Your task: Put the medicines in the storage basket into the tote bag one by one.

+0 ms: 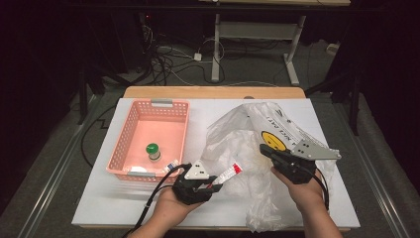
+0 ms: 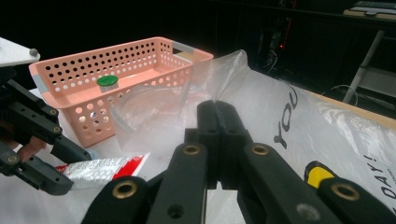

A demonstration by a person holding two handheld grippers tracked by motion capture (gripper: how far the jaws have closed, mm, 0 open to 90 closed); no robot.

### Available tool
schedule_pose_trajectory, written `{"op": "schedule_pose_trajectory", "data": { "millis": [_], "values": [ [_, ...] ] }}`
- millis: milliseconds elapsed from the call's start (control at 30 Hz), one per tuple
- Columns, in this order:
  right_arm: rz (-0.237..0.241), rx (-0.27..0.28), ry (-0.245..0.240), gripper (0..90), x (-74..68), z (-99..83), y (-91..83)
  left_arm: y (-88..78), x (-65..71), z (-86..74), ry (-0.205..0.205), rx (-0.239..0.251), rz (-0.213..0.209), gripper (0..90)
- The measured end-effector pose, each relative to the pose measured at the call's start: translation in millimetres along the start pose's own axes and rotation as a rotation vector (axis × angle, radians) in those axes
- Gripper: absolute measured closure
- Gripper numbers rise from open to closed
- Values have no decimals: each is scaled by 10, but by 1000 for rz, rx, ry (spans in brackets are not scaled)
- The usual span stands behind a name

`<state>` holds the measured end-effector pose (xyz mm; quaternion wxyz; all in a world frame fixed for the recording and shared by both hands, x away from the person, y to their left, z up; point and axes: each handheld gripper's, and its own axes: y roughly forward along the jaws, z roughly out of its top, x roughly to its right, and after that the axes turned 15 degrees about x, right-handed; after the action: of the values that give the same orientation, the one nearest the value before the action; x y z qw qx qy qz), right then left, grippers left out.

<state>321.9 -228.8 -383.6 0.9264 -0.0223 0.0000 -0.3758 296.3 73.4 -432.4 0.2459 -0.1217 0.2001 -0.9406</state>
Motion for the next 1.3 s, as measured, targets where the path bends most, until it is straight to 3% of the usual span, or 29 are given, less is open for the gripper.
{"op": "schedule_pose_trajectory", "data": {
  "millis": [433,900,1133,1300],
  "values": [
    [6,3,9,900,-15,3,10,192,25,36,8,-9,9,663],
    [13,14,6,900,-32,24,14,767,1,182,-11,-13,39,663],
    [8,10,11,900,-4,3,24,1052,9,315,16,0,72,662],
    [-2,19,25,900,38,10,-8,1246,-48,353,3,-1,68,662]
  ]
}}
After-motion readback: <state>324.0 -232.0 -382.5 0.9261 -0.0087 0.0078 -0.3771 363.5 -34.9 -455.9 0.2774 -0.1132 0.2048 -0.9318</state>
